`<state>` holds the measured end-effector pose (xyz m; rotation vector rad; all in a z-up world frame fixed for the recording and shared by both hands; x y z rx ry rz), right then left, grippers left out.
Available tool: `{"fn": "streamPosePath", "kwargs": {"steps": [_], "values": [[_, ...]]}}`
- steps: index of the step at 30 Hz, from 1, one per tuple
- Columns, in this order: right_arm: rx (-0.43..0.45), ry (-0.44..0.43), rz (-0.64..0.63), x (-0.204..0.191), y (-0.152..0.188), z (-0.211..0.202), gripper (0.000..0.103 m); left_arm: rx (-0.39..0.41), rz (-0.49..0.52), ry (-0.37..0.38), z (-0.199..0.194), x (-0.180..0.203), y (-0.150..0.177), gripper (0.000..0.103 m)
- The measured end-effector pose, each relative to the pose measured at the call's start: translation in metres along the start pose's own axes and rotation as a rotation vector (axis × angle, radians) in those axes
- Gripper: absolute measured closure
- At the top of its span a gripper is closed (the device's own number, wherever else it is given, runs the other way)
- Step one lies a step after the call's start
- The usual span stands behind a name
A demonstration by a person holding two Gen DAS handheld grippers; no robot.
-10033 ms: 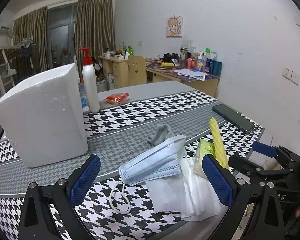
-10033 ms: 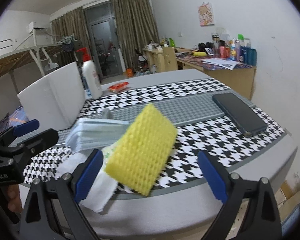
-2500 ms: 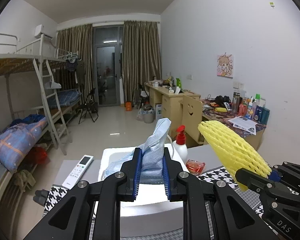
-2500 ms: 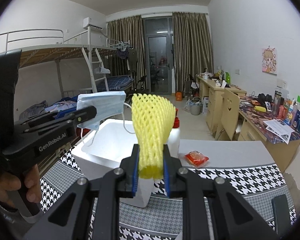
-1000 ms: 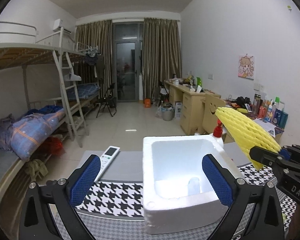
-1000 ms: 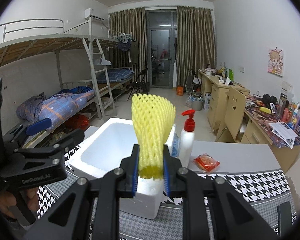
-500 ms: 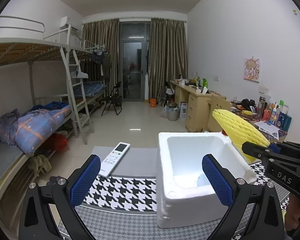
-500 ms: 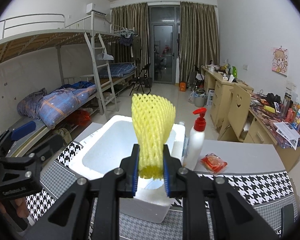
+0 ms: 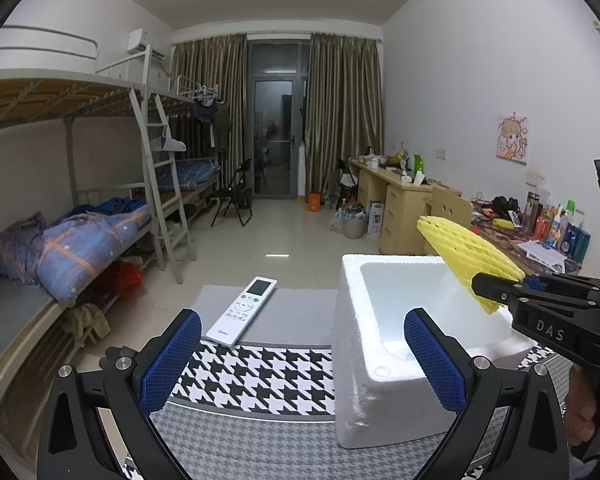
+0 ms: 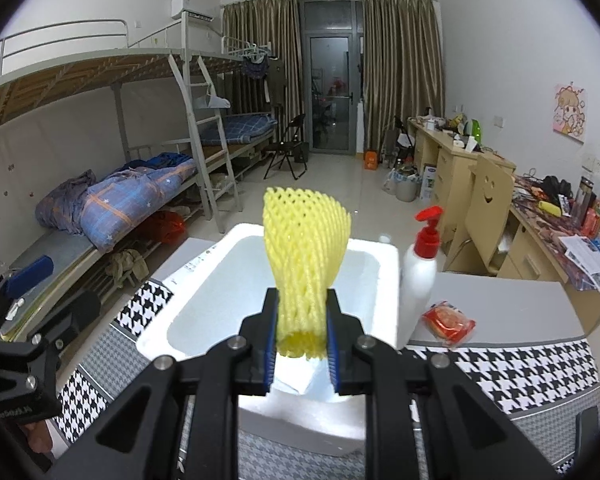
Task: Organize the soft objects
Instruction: 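Lower the yellow foam net into the foam box and open the right tool, then withdraw both tools from the foam box back toward the remaining tissues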
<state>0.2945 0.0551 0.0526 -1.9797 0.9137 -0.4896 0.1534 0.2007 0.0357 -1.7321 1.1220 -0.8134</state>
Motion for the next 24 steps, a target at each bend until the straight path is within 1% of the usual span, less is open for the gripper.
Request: {"fn": "streamPosePath", "kwargs": {"steps": [4,5,7,9,10,16,19,24], "values": [[-0.007,0.011,0.003,-0.004,-0.001,0.007,0.075,-0.003,-0.001,-0.002,-0.001,-0.001,0.002,0.001],[-0.014,0.011,0.002,-0.006,-0.001,0.010,0.072,-0.003,-0.003,-0.003,-0.001,-0.001,0.001,0.001],[-0.029,0.018,-0.002,-0.008,0.000,0.016,0.062,-0.001,-0.006,0.000,-0.001,-0.002,0.001,0.001],[-0.044,0.020,-0.011,-0.010,0.002,0.021,0.041,0.002,-0.007,-0.001,-0.001,-0.003,0.001,0.001],[-0.043,0.020,-0.016,-0.010,0.002,0.022,0.039,-0.001,-0.005,-0.001,0.000,-0.001,0.000,0.001],[-0.047,0.018,-0.012,-0.008,0.004,0.021,0.038,-0.005,-0.007,0.002,0.000,-0.001,0.002,0.001],[-0.042,0.015,-0.002,-0.005,0.003,0.019,0.033,-0.005,-0.008,0.002,0.000,-0.003,0.003,0.001],[-0.031,0.011,0.011,-0.001,0.002,0.012,0.031,-0.003,-0.009,0.004,-0.001,-0.004,0.003,0.001]]}}
Point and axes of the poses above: each gripper's, at about its wrist camera, not at the fingertips, and z roughly the way its jaws point, x to its right, y to its underside, the point moved 1 cm from there along z, roughly the way its jaws point, and after that the axes turned 3 degrees about y, right-handed, at the moved point
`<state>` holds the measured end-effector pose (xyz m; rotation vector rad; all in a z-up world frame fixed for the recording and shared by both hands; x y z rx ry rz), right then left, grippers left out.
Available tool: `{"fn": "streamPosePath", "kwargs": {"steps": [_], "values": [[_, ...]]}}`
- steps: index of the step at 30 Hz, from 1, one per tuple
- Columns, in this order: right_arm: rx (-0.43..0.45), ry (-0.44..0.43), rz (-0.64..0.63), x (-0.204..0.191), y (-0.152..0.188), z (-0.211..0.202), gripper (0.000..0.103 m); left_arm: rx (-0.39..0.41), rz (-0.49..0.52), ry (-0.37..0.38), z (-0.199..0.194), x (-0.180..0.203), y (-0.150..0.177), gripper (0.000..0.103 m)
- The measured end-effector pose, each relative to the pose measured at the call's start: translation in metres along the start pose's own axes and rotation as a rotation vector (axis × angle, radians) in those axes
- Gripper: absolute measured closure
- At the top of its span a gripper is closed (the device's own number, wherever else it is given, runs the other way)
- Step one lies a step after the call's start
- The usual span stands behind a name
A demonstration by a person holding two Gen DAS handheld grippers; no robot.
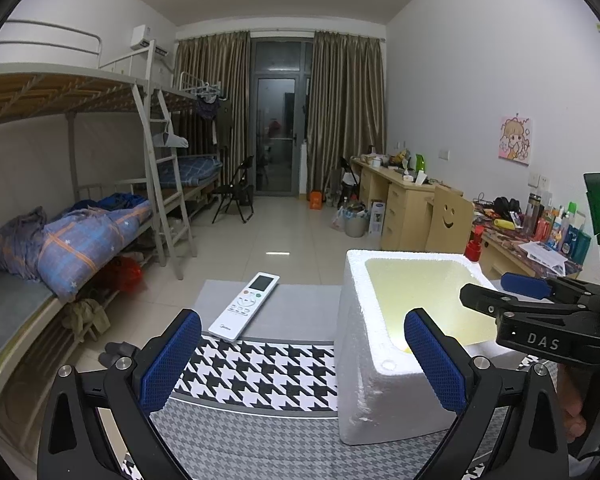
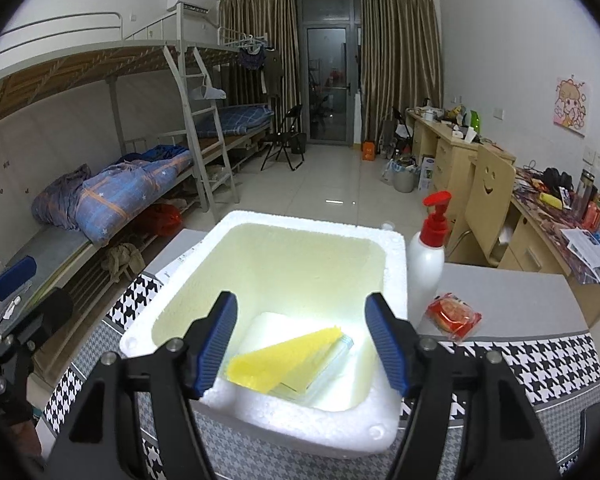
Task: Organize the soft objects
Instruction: 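Withdraw both tools from the foam box back toward the remaining tissues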
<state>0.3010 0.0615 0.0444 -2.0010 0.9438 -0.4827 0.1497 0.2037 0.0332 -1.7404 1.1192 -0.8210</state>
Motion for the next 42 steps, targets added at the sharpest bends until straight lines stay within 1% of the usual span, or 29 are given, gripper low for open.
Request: {"fn": "streamPosePath", "kwargs": {"steps": [3,13,15,23,27,30,34,42], "values": [[0.013,0.003,0.006,0.002,0.000,-0.007,0.026,0.004,-0.001,0.010,-0.003,0.003,0.001,0.001],[0.059,-0.002,0.021,0.010,0.004,-0.034,0.025,0.016,0.010,0.015,-0.020,0.015,0.002,0.001],[0.067,-0.004,0.023,0.011,0.006,-0.040,0.022,0.019,0.012,0.017,-0.024,0.017,0.001,0.001],[0.115,0.005,0.019,0.015,0.014,-0.067,0.021,0.043,0.023,0.049,-0.043,0.031,0.000,0.001],[0.139,0.007,0.021,0.016,0.019,-0.079,0.015,0.051,0.031,0.066,-0.053,0.039,0.000,0.001],[0.158,0.012,0.024,0.018,0.022,-0.087,0.013,0.064,0.041,0.080,-0.061,0.044,0.001,0.001],[0.174,0.016,0.028,0.021,0.028,-0.097,0.013,0.074,0.057,0.086,-0.070,0.051,0.002,0.001],[0.199,0.032,0.029,0.026,0.035,-0.115,0.012,0.085,0.056,0.114,-0.081,0.059,0.003,0.001]]}}
Point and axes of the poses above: each gripper's, at about its wrist camera, not at the fingertips, and z roughly the way its jaws point, x to its right, y to its underside, the point moved 1 cm from there along z, roughly the way its jaws point, and after that the axes turned 3 degrees about y, right-handed, at the moved point
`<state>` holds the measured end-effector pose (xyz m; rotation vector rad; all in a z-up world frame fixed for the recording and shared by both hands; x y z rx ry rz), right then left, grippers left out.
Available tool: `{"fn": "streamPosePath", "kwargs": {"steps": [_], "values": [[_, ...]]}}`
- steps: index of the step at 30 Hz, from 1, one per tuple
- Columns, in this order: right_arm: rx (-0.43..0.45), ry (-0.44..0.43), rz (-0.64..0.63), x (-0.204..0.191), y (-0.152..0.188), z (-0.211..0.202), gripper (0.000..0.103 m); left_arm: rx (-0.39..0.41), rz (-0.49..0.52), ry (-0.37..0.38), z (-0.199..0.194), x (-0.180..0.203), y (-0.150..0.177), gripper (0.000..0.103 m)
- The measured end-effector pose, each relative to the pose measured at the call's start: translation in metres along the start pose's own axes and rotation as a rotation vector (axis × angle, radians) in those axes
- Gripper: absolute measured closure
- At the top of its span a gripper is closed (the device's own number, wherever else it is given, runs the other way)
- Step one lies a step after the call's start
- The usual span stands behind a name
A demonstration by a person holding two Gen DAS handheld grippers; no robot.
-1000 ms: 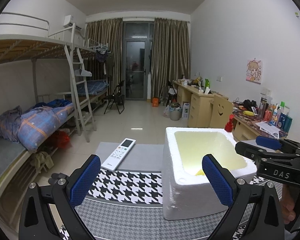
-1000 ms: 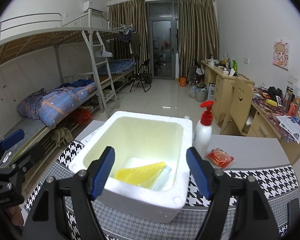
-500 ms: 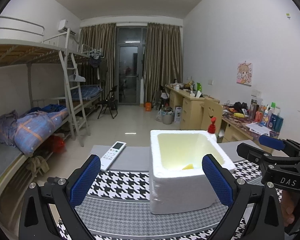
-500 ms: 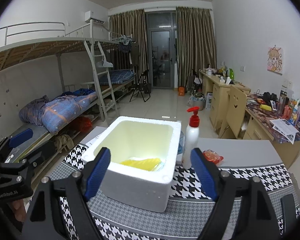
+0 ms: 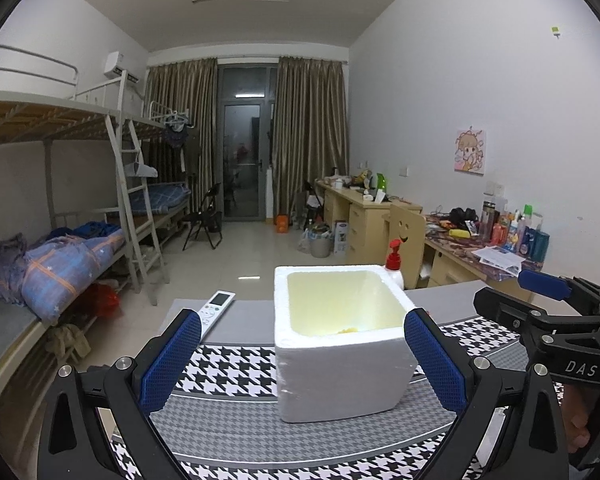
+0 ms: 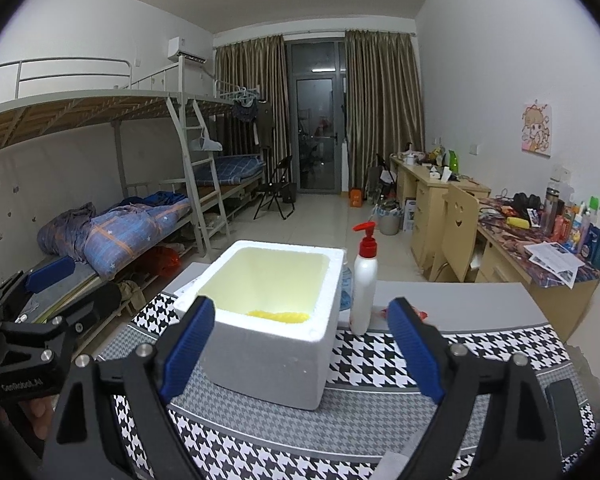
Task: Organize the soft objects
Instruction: 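Withdraw both tools from the foam box back toward the remaining tissues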
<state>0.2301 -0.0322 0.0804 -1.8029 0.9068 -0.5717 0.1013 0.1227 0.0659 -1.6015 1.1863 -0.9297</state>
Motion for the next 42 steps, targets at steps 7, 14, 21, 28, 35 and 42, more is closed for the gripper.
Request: {"fn": "streamPosePath", "kwargs": {"steps": [7,14,21,28,35,42], "values": [[0.017,0.010,0.007,0.007,0.004,-0.014,0.012,0.000,0.005,0.021,-0.005,0.007,0.001,0.001],[0.029,0.028,0.001,0.011,0.012,-0.026,0.012,-0.002,0.007,0.046,-0.009,0.016,0.003,0.001],[0.038,0.042,0.001,0.017,0.016,-0.037,0.012,0.001,0.009,0.072,-0.013,0.025,0.006,0.001],[0.037,0.062,0.006,0.025,0.026,-0.046,0.012,-0.005,0.009,0.101,-0.014,0.032,0.011,0.001],[0.036,0.079,0.020,0.033,0.032,-0.055,0.012,0.003,0.027,0.115,-0.019,0.044,0.015,0.001],[0.043,0.112,0.032,0.044,0.043,-0.067,0.012,-0.013,0.031,0.158,-0.019,0.057,0.022,0.001]]}}
Point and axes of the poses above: each gripper's, at about its wrist camera, not at the fingertips, and z roughly the way its jaws point, x to its right, y to its underside, the point moved 1 cm from there along z, roughly the way its jaws point, and after that the axes turned 3 degrees about y, right-handed, at the moved point
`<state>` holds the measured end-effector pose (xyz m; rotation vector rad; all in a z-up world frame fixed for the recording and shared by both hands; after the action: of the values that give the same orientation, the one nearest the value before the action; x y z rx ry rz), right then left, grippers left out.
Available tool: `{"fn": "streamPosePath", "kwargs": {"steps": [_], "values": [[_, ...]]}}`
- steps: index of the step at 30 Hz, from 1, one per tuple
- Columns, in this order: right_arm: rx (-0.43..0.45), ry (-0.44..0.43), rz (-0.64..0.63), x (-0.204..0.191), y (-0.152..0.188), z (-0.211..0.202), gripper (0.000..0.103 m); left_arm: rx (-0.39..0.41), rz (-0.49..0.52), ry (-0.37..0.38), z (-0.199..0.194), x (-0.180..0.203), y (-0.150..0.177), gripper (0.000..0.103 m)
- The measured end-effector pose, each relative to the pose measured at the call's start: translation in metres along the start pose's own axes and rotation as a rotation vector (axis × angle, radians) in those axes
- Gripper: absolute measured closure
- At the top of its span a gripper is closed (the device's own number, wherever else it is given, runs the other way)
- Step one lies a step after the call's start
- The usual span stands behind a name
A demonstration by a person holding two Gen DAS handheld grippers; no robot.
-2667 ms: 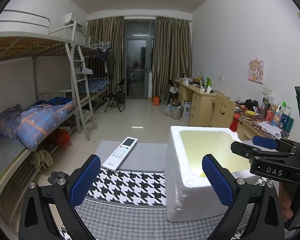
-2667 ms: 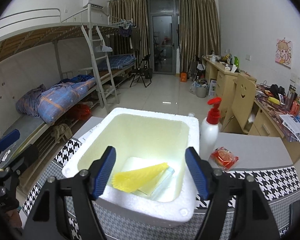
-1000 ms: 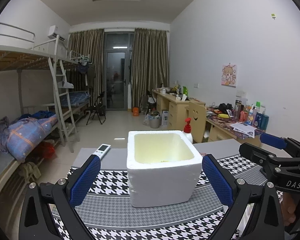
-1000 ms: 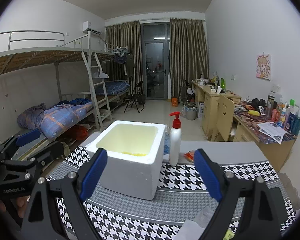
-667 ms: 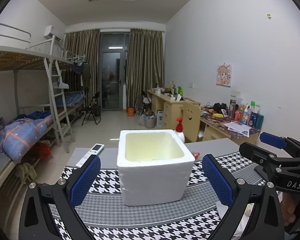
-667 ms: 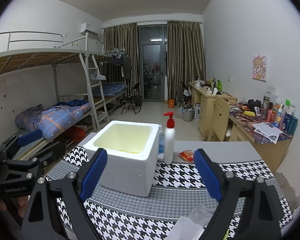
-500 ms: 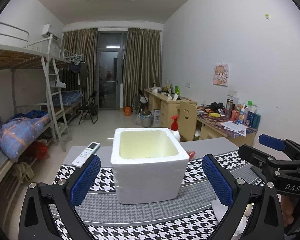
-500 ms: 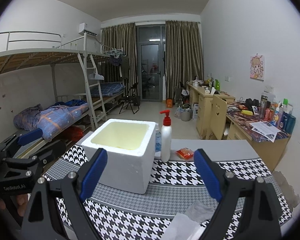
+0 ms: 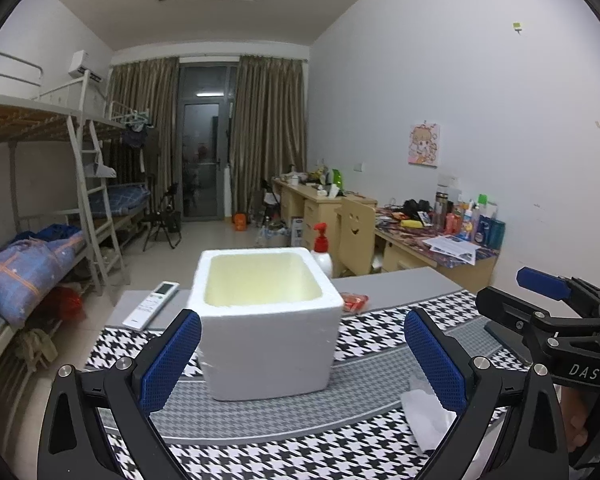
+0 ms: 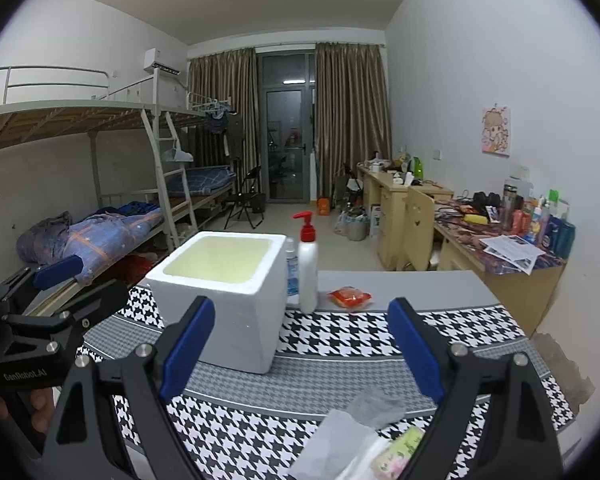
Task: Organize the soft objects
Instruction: 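Withdraw both tools from the foam box back toward the remaining tissues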
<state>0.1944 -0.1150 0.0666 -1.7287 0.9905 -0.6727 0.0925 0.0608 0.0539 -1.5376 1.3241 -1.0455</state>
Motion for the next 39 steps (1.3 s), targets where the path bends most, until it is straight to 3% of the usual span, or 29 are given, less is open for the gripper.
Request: {"fn": "streamPosePath", "kwargs": {"steps": [14,39], "values": [[0.019,0.081,0.027,0.026,0.018,-0.020,0.012,-0.003,0.044,0.076,-0.002,0.036,0.013,0.001],[-0.027,0.179,0.062,0.061,0.054,-0.034,0.012,-0.041,0.079,0.190,0.007,0.076,0.042,0.001]]}}
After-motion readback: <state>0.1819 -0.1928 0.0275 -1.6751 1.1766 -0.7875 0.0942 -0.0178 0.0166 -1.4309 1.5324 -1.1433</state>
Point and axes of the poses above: each gripper's, at about its wrist camera, not at the fingertips, and z roughly the way its jaws point, x to its right, y to its underside, the point moved 1 cm from there along z, roughly the way its jaws point, and after that the axes turned 3 degrees about y, right-handed, at the moved point
